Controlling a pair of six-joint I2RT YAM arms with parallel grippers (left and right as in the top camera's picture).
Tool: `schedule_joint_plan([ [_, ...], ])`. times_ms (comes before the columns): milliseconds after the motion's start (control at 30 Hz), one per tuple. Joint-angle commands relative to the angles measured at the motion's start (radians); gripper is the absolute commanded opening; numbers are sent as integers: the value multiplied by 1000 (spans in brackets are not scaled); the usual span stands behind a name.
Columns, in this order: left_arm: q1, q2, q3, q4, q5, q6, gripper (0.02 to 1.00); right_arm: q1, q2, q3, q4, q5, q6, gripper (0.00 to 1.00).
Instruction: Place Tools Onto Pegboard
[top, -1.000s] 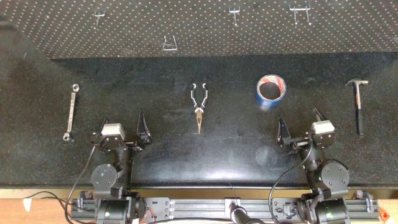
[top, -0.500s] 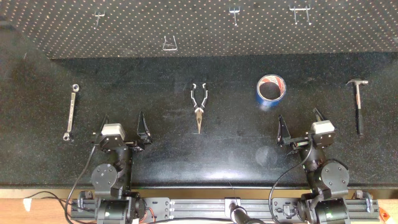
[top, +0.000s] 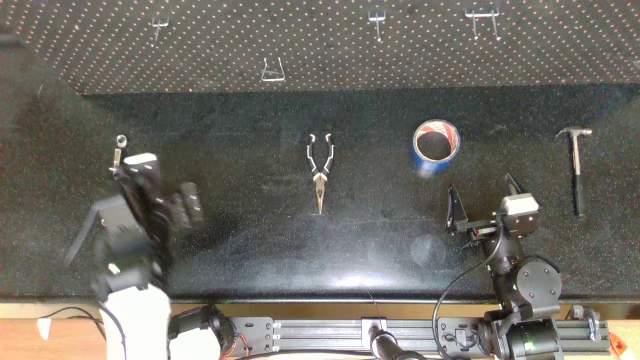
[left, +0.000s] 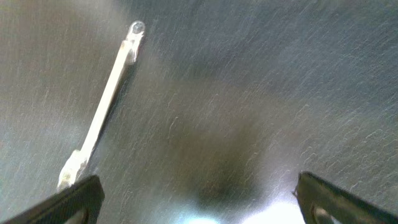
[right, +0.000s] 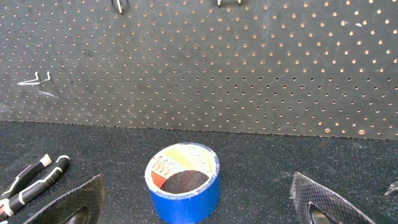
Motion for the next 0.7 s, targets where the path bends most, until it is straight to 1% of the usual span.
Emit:
schedule_joint_plan([
  [33,194,258,257,-196,-201,86,993,7,-11,-2,-6,9,7,976],
  [67,240,287,270,-210,-196,142,993,7,-11,-2,-6,9,7,976],
  [133,340,305,270,-213,-122,275,996,7,-11,-2,-6,9,7,976],
  [167,412,303,270,-217,-36,362,993,7,-11,-2,-6,9,7,976],
  [200,462,313,270,-217,22,423,993,7,-11,-2,-6,9,7,976],
  [233,526,351,272,-217,111,491,993,7,-11,-2,-6,9,7,976],
  [267,567,389,274,-217,182,535,993,7,-11,-2,-6,9,7,976],
  [300,585,431,278,-212,226,557,993,7,-11,-2,-6,9,7,976],
  [367,580,509,294,-175,260,556,996,7,-11,-2,-6,9,7,976],
  [433,550,603,335,-159,280,556,998,7,-11,-2,-6,9,7,976],
  [533,501,726,427,-160,283,506,993,7,-11,-2,-6,9,7,976],
  [700,475,847,563,-143,285,501,996,7,-11,-2,-6,9,7,976],
])
